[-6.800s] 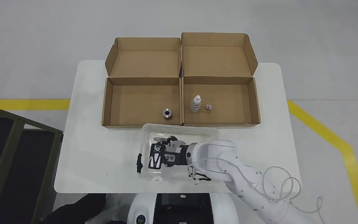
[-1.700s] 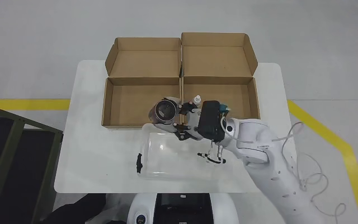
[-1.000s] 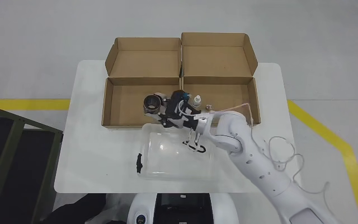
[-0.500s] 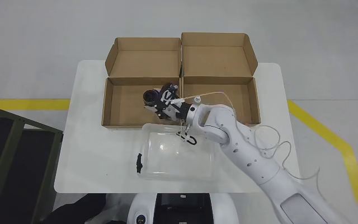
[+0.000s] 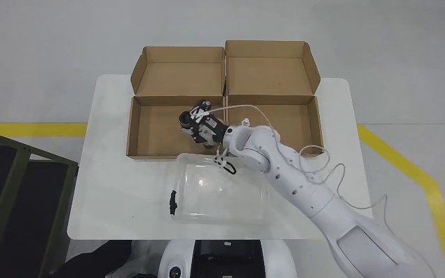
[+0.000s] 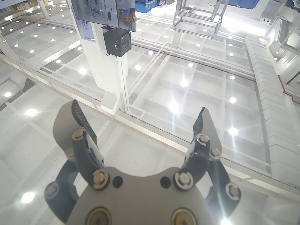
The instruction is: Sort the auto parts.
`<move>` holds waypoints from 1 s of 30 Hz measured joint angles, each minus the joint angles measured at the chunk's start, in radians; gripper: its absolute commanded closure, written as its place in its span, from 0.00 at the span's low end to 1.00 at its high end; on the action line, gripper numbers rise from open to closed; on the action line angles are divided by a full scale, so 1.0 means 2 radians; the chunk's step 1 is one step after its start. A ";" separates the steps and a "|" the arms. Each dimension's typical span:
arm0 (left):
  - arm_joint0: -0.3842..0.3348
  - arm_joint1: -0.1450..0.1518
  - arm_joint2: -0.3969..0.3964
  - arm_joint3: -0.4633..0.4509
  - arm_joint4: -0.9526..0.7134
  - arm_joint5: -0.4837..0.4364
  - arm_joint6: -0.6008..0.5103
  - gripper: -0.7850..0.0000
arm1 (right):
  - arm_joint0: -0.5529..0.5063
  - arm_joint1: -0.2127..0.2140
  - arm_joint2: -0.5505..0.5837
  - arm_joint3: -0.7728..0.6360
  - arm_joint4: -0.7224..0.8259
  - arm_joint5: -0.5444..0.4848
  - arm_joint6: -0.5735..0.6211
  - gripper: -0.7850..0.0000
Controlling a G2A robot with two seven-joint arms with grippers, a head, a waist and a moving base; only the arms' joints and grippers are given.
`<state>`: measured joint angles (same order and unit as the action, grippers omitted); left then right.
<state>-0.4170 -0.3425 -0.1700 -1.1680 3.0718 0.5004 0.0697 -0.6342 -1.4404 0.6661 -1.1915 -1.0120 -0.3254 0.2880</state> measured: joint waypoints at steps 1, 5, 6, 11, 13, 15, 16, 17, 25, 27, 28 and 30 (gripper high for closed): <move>0.000 0.000 0.000 0.000 0.000 0.000 0.000 0.00 | 0.004 -0.003 -0.004 0.008 -0.001 0.002 0.001 1.00; 0.000 0.000 0.000 0.000 0.000 0.000 0.000 0.00 | 0.013 -0.013 -0.013 0.032 -0.002 0.011 0.005 1.00; 0.000 0.000 0.000 0.000 0.000 0.000 0.000 0.00 | 0.015 -0.015 -0.015 0.037 -0.001 0.013 0.006 1.00; 0.000 0.000 0.000 0.000 0.000 0.000 0.000 0.00 | 0.023 -0.026 -0.020 0.063 0.002 0.020 0.014 1.00; 0.000 0.000 0.000 0.000 0.000 0.000 0.000 0.00 | 0.026 -0.029 -0.020 0.070 0.002 0.022 0.019 1.00; 0.000 0.000 0.000 0.000 0.000 0.000 0.000 0.00 | 0.028 -0.031 -0.020 0.075 0.001 0.023 0.023 1.00; 0.000 0.000 0.000 0.000 0.000 0.000 0.000 0.00 | 0.028 -0.033 -0.019 0.077 0.001 0.024 0.025 1.00; 0.000 0.000 0.000 0.000 0.000 0.000 0.000 0.00 | 0.029 -0.034 -0.019 0.079 0.001 0.024 0.027 1.00; 0.000 0.000 0.000 0.000 0.000 0.000 0.000 0.00 | 0.032 -0.042 -0.018 0.096 -0.001 0.019 0.041 0.85; 0.000 0.000 0.000 0.000 0.000 0.000 0.000 0.00 | 0.032 -0.044 -0.018 0.101 -0.001 0.018 0.043 0.76; 0.000 0.000 0.000 0.000 0.000 0.000 0.000 0.00 | 0.032 -0.045 -0.018 0.104 -0.001 0.016 0.043 0.69; 0.000 0.000 0.000 0.000 0.000 0.000 0.000 0.00 | 0.032 -0.046 -0.016 0.108 -0.001 0.014 0.043 0.58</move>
<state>-0.4170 -0.3425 -0.1700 -1.1680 3.0718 0.5004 0.0697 -0.5696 -1.5328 0.6337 -0.9752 -1.0141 -0.2979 0.3743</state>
